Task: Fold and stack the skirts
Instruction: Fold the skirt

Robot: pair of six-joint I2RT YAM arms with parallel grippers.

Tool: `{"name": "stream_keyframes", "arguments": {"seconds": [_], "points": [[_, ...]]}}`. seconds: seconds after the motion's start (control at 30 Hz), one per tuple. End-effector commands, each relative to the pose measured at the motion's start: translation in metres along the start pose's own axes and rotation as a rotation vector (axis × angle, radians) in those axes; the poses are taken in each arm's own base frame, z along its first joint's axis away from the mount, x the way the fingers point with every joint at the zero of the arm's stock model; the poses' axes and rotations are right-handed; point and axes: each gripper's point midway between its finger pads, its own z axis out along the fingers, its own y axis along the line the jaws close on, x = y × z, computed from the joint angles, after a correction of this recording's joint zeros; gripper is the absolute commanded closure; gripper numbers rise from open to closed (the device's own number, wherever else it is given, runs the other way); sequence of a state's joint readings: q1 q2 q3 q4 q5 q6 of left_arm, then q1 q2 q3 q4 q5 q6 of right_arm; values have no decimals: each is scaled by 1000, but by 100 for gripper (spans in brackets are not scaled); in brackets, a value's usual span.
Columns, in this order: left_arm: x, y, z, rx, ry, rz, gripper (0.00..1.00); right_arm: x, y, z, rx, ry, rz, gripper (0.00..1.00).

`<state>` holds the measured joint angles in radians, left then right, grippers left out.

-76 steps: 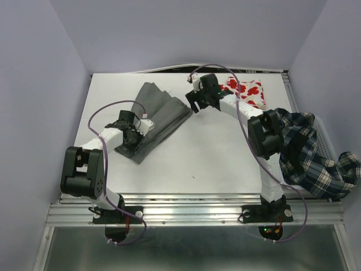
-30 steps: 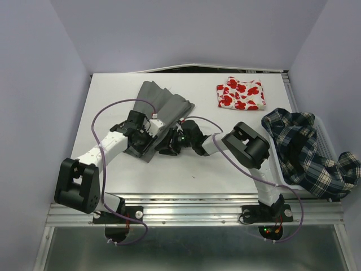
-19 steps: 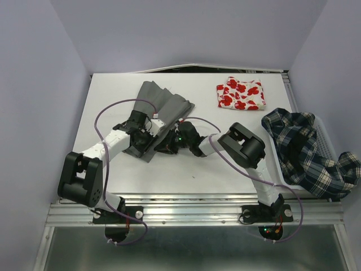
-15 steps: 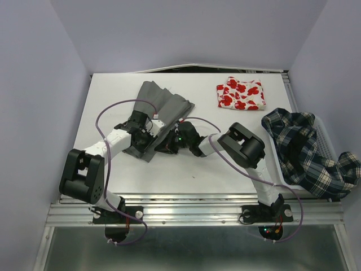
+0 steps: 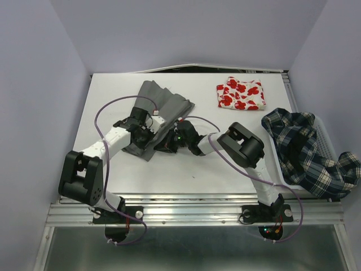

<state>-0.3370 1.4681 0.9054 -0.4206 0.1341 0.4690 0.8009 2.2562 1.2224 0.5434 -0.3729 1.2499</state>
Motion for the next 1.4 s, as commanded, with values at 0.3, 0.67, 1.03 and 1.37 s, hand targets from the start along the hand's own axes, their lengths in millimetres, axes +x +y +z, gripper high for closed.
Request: {"name": "stream_keyframes", "arguments": {"seconds": [0.3,0.67,1.03,1.37], "points": [[-27,-38,-6,114,-67,15,100,7,-59,6,181,-11,6,99],[-8,-53,31,214,57,18,100,7,-56,4,174,-12,3,99],[17,-64,47,315,176,1,100,-41,-60,-48,285,-25,-78,81],[22,-70,43,348,194,2,100,-112,-25,-95,221,-79,-307,75]]}}
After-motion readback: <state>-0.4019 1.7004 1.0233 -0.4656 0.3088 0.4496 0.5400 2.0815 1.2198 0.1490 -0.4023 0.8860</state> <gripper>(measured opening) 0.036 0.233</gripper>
